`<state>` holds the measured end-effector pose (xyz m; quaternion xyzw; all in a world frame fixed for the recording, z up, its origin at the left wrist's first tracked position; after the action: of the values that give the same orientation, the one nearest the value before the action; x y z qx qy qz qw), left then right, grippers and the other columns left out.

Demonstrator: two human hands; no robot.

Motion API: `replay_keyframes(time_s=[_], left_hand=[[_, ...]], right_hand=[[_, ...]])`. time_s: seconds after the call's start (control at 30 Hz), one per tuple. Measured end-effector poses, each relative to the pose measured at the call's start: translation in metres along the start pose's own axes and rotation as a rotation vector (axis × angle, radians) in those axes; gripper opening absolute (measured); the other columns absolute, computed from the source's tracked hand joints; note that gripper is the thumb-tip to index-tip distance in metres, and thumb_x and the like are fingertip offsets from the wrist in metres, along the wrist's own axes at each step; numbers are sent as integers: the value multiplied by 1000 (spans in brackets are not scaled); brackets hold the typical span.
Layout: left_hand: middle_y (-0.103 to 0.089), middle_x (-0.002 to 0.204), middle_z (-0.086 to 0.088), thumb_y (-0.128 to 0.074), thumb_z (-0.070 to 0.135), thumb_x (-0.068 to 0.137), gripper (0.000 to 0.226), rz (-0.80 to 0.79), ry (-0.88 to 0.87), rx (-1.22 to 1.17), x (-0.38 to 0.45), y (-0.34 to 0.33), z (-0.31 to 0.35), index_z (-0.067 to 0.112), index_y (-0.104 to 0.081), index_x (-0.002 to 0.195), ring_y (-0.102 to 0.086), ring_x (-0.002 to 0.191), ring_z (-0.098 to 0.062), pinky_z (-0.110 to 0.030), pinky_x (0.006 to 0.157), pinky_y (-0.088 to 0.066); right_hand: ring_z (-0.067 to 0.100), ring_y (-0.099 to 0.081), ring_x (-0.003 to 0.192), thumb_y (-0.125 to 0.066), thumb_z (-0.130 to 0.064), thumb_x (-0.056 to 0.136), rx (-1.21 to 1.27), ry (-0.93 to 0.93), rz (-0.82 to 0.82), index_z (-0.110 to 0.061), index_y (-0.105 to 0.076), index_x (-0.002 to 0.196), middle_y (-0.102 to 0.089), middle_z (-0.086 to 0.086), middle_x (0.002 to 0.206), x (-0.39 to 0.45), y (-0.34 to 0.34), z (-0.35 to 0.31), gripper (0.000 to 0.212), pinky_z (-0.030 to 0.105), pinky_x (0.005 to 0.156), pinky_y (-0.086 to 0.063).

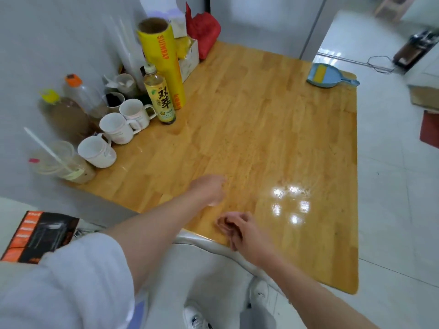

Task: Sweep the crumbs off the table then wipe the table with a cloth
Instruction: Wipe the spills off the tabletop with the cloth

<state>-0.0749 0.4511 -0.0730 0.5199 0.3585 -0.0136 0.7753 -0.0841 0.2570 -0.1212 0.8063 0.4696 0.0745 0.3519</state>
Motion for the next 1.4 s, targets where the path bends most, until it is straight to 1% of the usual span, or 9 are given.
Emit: replay_keyframes(time_s=[0.1, 0.27, 0.47, 0.53, 0.77, 0.97, 1.07, 1.2, 1.4], left_hand=[[-37, 156, -8, -49, 39, 101, 49, 79, 98, -98, 1, 15, -54, 37, -40, 149, -50, 128, -34, -39, 91, -53], [-12, 162, -16, -53, 58, 96, 72, 116, 366, -122, 2, 18, -130, 41, -17, 157, -22, 144, -42, -49, 108, -41], [-5, 161, -19, -53, 70, 88, 86, 62, 438, -129, 21, 8, -118, 43, -8, 157, -17, 142, -49, -57, 109, -37], [-6, 160, -21, -58, 67, 88, 87, 12, 444, -149, 25, 13, -119, 40, -9, 156, -15, 143, -52, -58, 106, -42], [-8, 157, -27, -65, 58, 89, 92, -81, 464, -146, 32, 25, -113, 29, -8, 155, -14, 144, -56, -53, 105, -45], [-14, 155, -29, -64, 62, 88, 113, -212, 490, -14, 45, 47, -103, 18, 15, 157, -26, 141, -51, -48, 107, -44], [-17, 153, -30, -68, 61, 85, 117, -214, 501, -13, 48, 49, -103, 19, 14, 157, -32, 138, -51, -47, 102, -49], [-12, 155, -24, -73, 62, 79, 113, -162, 502, -33, 48, 44, -108, 25, 0, 157, -21, 142, -55, -54, 105, -46], [-1, 162, -16, -76, 59, 79, 107, 24, 449, -233, 76, 64, -103, 35, -7, 157, -8, 147, -52, -60, 108, -40]], right_hand=[[1, -64, 95, -48, -13, 88, -177, 39, -108, -58, -57, 122, -50, -34, 123, 9, 45, 33, 57, 23, 80, -57], [32, -59, 107, -51, -25, 98, 11, -858, 730, -34, -52, 138, -50, 11, 135, 24, 116, 94, 42, 47, 94, -50], [1, -57, 85, -51, -40, 95, -251, 200, 87, -50, -57, 121, -44, -27, 117, 60, -15, -35, 28, 13, 66, -41], [-3, -58, 81, -52, -34, 95, -262, 249, -34, -56, -55, 125, -43, -32, 119, 67, 12, -18, 38, 10, 70, -43], [36, -59, 113, -55, -22, 92, 86, -969, 815, -33, -55, 137, -48, 10, 136, 87, 142, 92, 46, 46, 99, -47], [1, -64, 96, -52, -26, 93, -325, 309, -248, -44, -60, 123, -50, -26, 133, 120, 23, -23, 36, 26, 79, -56], [-4, -61, 104, -57, -16, 90, -220, 1, 55, -52, -58, 128, -55, -24, 128, 132, 104, 39, 53, 15, 86, -49], [38, -61, 107, -52, -23, 96, -25, -846, 690, -28, -53, 140, -51, 15, 132, 141, 179, 98, 44, 45, 94, -50], [-1, -68, 71, -50, -39, 95, -218, 187, -185, -60, -56, 107, -55, -27, 116, 158, 53, -9, 24, 11, 60, -49]])
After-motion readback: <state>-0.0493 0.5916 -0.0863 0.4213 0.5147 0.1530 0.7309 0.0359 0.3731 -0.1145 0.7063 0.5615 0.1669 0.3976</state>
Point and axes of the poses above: each hand's wrist, its own x-axis towards the middle knuckle, its own y-axis out of the back of the hand, z = x × y, the point moved 3 cm from there along x, towards the middle knuckle
